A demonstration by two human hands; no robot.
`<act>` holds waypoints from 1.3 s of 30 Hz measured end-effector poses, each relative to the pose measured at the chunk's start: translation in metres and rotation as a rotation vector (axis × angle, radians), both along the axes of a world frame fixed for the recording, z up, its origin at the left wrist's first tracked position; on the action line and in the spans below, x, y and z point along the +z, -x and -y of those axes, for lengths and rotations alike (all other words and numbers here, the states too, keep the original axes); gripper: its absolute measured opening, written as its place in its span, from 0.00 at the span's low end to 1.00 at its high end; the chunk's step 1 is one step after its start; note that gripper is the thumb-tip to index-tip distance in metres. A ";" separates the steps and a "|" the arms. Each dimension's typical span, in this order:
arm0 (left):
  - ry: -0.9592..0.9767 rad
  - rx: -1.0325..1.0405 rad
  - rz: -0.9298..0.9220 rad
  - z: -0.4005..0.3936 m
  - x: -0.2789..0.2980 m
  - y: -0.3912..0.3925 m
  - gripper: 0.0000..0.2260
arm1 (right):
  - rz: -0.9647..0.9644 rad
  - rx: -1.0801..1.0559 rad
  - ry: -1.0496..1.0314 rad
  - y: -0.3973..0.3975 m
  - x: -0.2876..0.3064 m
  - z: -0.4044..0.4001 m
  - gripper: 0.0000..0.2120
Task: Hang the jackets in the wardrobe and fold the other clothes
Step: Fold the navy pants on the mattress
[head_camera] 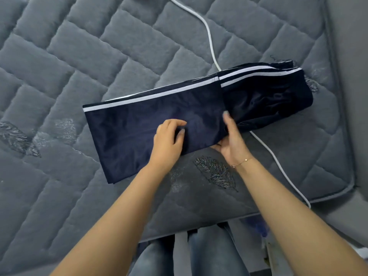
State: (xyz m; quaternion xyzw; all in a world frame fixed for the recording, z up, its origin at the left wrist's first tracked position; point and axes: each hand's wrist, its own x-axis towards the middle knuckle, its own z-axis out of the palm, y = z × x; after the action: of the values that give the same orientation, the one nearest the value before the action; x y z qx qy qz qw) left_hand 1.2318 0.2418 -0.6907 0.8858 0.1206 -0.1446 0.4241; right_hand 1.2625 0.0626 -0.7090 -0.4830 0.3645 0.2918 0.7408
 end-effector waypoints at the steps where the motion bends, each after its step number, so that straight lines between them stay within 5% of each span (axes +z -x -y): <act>1: -0.073 -0.047 0.015 -0.003 -0.004 0.005 0.12 | 0.051 0.045 0.105 0.001 -0.001 0.000 0.19; 4: -0.228 -0.179 0.000 0.002 -0.011 0.013 0.21 | 0.281 0.104 0.401 0.004 0.001 0.002 0.05; 7: -0.343 -0.243 0.006 0.023 -0.013 0.009 0.29 | 0.411 -0.018 0.503 -0.002 0.011 0.027 0.06; 16: -0.558 -0.508 0.002 0.104 -0.053 -0.024 0.28 | 0.334 -0.198 0.671 -0.039 0.009 0.163 0.02; 18: -0.614 -0.509 0.015 0.108 -0.061 -0.025 0.27 | 0.258 -0.224 0.708 -0.040 0.000 0.168 0.07; 23: -0.598 -0.545 -0.028 0.109 -0.064 -0.027 0.27 | 0.117 -0.451 0.326 -0.047 -0.011 0.164 0.22; 27: -0.223 -0.480 -0.107 0.099 -0.044 -0.040 0.26 | 0.088 -0.464 0.011 -0.064 0.005 0.154 0.23; 30: 0.284 0.028 -0.095 0.076 -0.009 -0.040 0.18 | 0.259 -0.469 0.272 -0.067 0.033 0.133 0.22; 33: 0.479 0.428 -0.063 0.034 0.024 -0.020 0.13 | 0.534 -0.229 0.536 -0.053 0.072 0.093 0.17; 39: 0.830 0.781 -0.217 -0.058 0.047 0.034 0.15 | 1.123 0.406 0.820 0.009 0.103 -0.030 0.20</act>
State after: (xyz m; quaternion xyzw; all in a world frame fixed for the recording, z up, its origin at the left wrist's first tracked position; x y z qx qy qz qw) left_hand 1.1976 0.2998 -0.6437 0.5151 0.4145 -0.1025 0.7432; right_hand 1.2535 0.0924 -0.6062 -0.8571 -0.0879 -0.0289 0.5068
